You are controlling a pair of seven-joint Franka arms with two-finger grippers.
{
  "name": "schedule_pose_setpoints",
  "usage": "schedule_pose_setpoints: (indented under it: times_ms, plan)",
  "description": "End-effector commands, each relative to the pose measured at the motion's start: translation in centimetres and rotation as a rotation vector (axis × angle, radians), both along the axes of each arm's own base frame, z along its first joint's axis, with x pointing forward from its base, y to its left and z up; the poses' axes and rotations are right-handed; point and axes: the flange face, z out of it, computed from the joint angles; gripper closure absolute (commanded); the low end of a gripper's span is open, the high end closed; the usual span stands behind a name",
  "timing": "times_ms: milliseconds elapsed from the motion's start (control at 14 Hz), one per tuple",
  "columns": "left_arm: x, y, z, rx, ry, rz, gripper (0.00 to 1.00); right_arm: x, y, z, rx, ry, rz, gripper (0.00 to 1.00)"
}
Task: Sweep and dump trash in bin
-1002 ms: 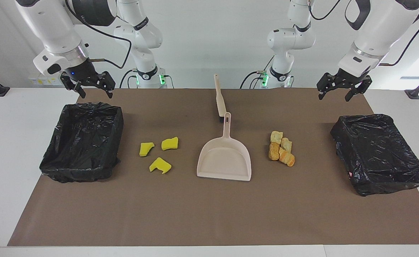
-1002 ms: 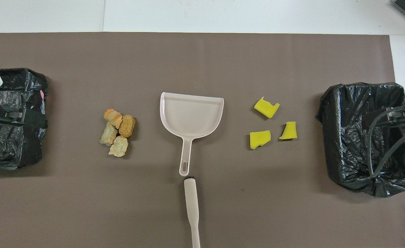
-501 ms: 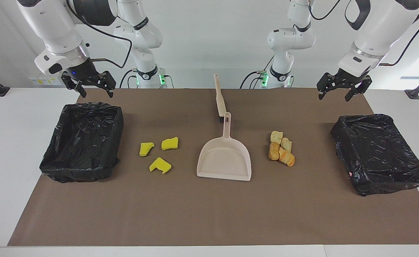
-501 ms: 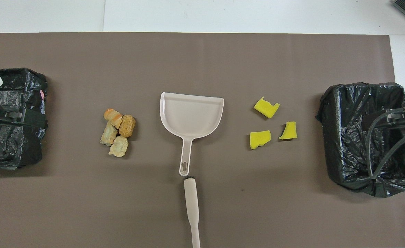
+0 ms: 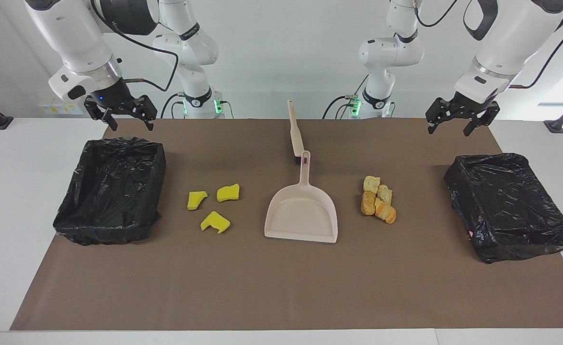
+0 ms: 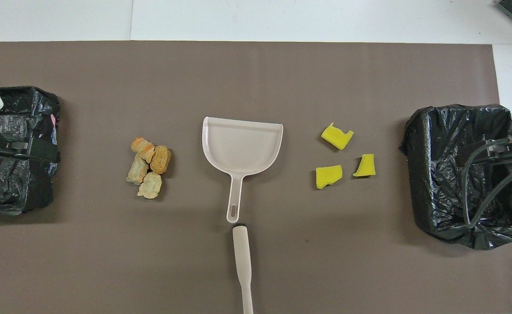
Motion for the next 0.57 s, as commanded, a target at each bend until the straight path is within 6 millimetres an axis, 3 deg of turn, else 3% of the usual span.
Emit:
schedule_pose_setpoints:
  times_ms: [0,501]
  plan:
    - [-0.5,0.4,0.4,-0.001,-0.008,0.008,0.00,-0.9,0.3,0.0,0.010,-0.002,-0.015,0.00]
    - [-0.8,2.1,1.3,-0.001,-0.019,0.041,0.00,-1.0,0.4,-0.5,0.013,0.008,-0.014,0.00]
